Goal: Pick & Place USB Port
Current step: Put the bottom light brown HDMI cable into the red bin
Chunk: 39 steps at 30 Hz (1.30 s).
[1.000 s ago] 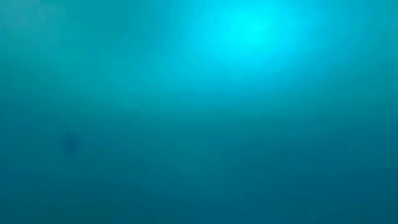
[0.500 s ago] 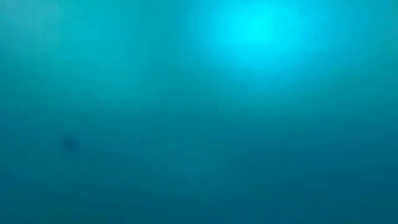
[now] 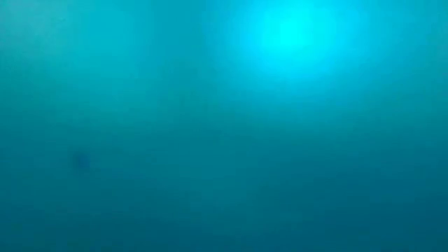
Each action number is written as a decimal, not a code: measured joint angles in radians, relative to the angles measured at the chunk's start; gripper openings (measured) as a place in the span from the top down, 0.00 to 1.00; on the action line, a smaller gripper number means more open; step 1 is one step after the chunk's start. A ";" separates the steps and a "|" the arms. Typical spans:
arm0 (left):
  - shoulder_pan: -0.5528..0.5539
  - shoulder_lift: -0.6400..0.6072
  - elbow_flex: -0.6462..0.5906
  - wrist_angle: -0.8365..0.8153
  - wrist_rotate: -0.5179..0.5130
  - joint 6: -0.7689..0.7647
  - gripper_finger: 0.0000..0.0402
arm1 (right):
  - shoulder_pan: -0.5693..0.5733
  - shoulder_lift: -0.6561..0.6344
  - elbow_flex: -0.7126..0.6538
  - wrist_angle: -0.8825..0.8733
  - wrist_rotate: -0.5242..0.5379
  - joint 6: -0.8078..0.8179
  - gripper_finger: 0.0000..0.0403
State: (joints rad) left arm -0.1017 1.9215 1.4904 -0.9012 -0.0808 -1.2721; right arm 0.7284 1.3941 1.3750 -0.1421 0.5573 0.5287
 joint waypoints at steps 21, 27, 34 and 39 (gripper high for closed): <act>-0.004 0.000 -0.001 0.035 -0.007 0.046 0.74 | 0.000 0.000 0.000 0.000 -0.003 -0.017 0.86; -0.003 0.000 -0.001 0.040 -0.007 0.061 0.71 | 0.000 0.000 0.000 0.000 -0.003 -0.017 0.86; -0.023 -0.008 -0.001 0.038 0.037 0.082 0.71 | 0.000 0.000 0.000 0.000 -0.008 -0.020 0.86; -0.030 -0.016 -0.001 0.026 0.055 0.085 0.71 | 0.000 0.000 0.000 0.000 -0.010 -0.021 0.86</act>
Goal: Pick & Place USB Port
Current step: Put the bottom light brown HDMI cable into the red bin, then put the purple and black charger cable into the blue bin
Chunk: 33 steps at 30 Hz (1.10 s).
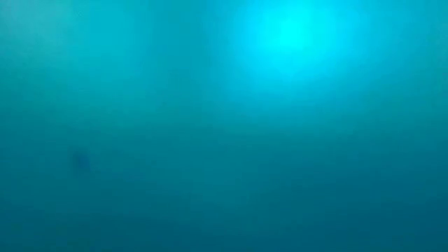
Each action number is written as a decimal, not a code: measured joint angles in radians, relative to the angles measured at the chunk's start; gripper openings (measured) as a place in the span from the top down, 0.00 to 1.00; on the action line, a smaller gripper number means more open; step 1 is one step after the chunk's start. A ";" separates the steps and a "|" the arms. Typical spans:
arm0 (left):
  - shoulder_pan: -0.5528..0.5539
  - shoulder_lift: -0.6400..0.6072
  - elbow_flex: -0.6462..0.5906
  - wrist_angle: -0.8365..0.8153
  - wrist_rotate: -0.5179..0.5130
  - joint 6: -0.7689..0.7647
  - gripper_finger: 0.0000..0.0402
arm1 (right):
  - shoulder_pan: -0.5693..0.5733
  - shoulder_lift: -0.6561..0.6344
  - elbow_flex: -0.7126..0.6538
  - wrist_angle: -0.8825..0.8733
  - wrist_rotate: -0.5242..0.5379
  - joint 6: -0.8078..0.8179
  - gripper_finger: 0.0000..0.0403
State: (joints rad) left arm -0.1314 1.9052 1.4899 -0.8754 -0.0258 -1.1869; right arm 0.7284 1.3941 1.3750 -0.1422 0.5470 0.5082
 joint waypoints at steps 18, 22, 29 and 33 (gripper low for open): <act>0.036 -0.178 0.000 0.180 0.010 0.093 0.41 | 0.000 0.000 0.000 -0.020 -0.029 0.002 0.86; 0.038 -0.382 0.000 0.323 -0.056 0.183 0.45 | 0.000 -0.008 0.000 -0.022 -0.027 -0.039 0.86; -0.048 -0.684 0.002 0.457 -0.080 0.447 0.51 | -0.029 -0.014 0.000 0.093 -0.022 -0.319 0.86; -0.134 -0.763 0.002 0.357 -0.066 0.593 0.53 | -0.068 -0.014 0.000 0.170 0.014 -0.468 0.86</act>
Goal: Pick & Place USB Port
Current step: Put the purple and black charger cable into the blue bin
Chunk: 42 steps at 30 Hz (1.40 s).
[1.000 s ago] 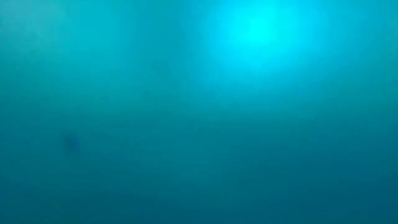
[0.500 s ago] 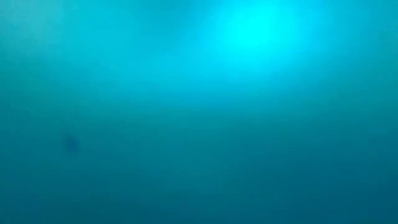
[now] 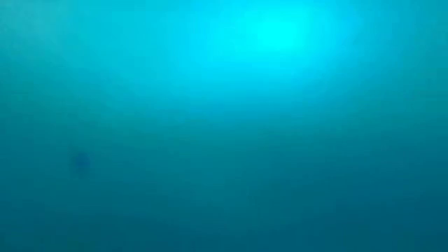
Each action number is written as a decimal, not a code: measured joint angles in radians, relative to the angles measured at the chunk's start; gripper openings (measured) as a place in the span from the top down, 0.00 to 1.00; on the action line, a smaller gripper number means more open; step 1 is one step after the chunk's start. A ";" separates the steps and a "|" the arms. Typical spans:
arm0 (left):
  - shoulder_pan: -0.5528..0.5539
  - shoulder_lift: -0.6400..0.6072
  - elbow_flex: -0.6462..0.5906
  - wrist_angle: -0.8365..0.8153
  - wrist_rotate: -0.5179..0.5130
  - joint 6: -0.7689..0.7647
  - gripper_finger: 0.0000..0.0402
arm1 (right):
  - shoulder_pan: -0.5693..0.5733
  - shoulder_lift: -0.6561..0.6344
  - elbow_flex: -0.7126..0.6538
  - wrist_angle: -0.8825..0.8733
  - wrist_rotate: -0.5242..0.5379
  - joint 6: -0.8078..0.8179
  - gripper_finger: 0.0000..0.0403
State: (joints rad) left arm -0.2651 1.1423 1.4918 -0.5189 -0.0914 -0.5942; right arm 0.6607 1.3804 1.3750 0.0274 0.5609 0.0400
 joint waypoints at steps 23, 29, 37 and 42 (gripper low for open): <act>-0.046 0.045 -0.039 -0.631 -0.451 -0.335 0.77 | -0.881 -0.004 0.000 -0.745 -0.344 0.352 0.78; -0.079 0.050 -0.039 -0.637 -0.490 -0.351 0.77 | -1.046 0.022 -0.050 -0.734 -0.378 0.169 0.66; -0.085 0.083 -0.039 -0.639 -0.511 -0.351 0.77 | -1.265 0.062 -0.188 -0.769 -0.571 0.160 0.57; -0.085 0.107 -0.039 -0.639 -0.492 -0.352 0.77 | -1.261 0.073 -0.332 -0.728 -0.823 0.130 0.52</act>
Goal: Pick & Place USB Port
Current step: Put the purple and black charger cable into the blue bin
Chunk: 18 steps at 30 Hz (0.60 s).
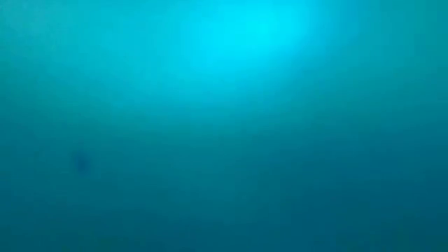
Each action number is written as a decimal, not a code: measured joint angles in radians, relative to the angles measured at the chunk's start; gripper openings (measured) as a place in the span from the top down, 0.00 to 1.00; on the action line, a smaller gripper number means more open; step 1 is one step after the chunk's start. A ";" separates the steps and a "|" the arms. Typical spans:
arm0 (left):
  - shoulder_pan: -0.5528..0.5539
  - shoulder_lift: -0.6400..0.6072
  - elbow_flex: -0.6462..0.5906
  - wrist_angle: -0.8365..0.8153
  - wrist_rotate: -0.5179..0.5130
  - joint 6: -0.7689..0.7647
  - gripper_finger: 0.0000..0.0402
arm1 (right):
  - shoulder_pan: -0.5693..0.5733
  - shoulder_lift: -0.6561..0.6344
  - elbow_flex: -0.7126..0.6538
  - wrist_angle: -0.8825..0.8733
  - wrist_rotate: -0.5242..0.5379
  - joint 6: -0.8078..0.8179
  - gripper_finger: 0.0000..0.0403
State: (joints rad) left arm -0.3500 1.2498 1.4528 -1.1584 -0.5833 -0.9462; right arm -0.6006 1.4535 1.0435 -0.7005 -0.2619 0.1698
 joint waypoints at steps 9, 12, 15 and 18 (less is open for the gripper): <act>-0.027 0.021 -0.045 0.002 0.016 -0.025 0.77 | 0.209 -0.006 -0.200 0.072 -0.190 -0.360 0.54; -0.028 0.023 -0.074 0.001 0.018 -0.052 0.77 | 0.290 -0.008 -0.235 0.133 -0.066 -0.407 0.55; -0.028 0.023 -0.086 0.002 0.034 -0.063 0.77 | 0.349 -0.007 -0.237 0.172 0.055 -0.414 0.55; -0.028 0.023 -0.095 0.003 0.042 -0.075 0.77 | 0.383 -0.008 -0.219 0.213 0.170 -0.404 0.55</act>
State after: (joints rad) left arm -0.3782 1.2724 1.3580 -1.1549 -0.5415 -1.0211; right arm -0.2175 1.4460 0.8247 -0.4872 -0.0923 -0.2337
